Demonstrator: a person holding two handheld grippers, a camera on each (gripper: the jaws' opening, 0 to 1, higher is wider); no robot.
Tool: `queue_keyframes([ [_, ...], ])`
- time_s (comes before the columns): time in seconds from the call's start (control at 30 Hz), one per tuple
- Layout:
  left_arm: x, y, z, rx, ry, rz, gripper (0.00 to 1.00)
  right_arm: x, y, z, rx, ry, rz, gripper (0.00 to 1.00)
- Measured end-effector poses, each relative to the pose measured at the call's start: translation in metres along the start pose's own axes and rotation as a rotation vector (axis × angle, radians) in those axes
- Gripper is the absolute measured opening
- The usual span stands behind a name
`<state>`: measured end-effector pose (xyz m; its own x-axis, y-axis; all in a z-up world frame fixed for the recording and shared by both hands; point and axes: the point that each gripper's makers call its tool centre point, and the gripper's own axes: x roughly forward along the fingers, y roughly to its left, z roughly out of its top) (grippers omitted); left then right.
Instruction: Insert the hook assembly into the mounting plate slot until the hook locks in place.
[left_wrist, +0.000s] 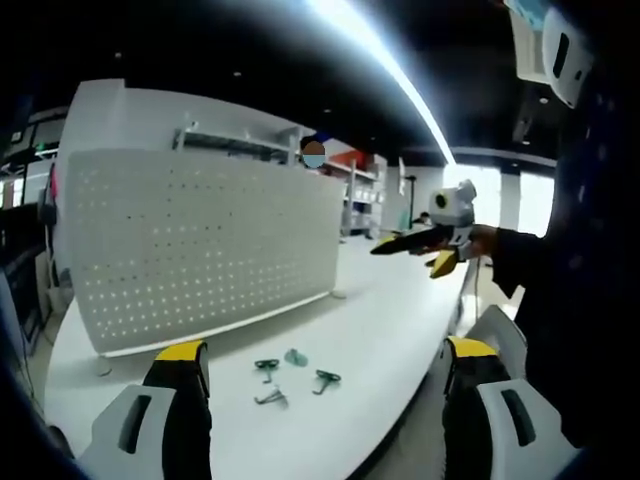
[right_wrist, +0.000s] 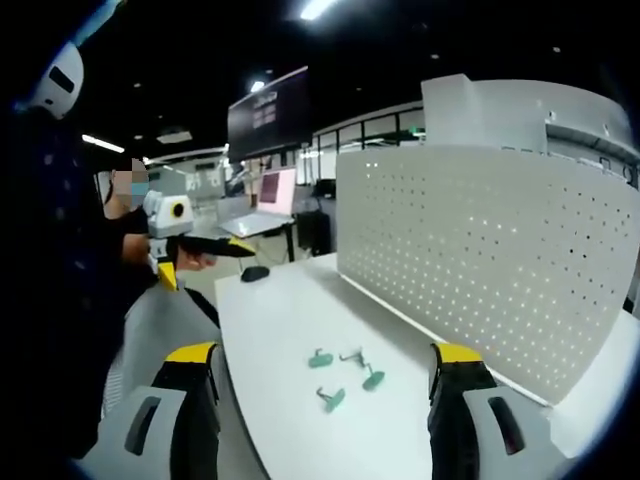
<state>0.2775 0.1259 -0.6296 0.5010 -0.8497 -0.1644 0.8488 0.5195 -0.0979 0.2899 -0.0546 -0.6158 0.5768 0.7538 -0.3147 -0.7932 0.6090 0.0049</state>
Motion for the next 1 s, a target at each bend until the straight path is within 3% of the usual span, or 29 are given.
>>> queue_keyframes([
  [0.37,0.002,0.001,0.000,-0.002,-0.003,-0.007,0.98,0.019,0.005,0.001,0.001,-0.012,0.032,0.88],
  [0.73,0.001,0.002,-0.002,-0.004,0.003,-0.001,0.98,0.048,0.007,-0.021,0.036,0.014,0.095,0.87],
  [1.0,0.001,0.004,0.001,0.003,-0.006,0.004,0.98,0.063,0.005,-0.025,0.044,0.019,0.115,0.86],
])
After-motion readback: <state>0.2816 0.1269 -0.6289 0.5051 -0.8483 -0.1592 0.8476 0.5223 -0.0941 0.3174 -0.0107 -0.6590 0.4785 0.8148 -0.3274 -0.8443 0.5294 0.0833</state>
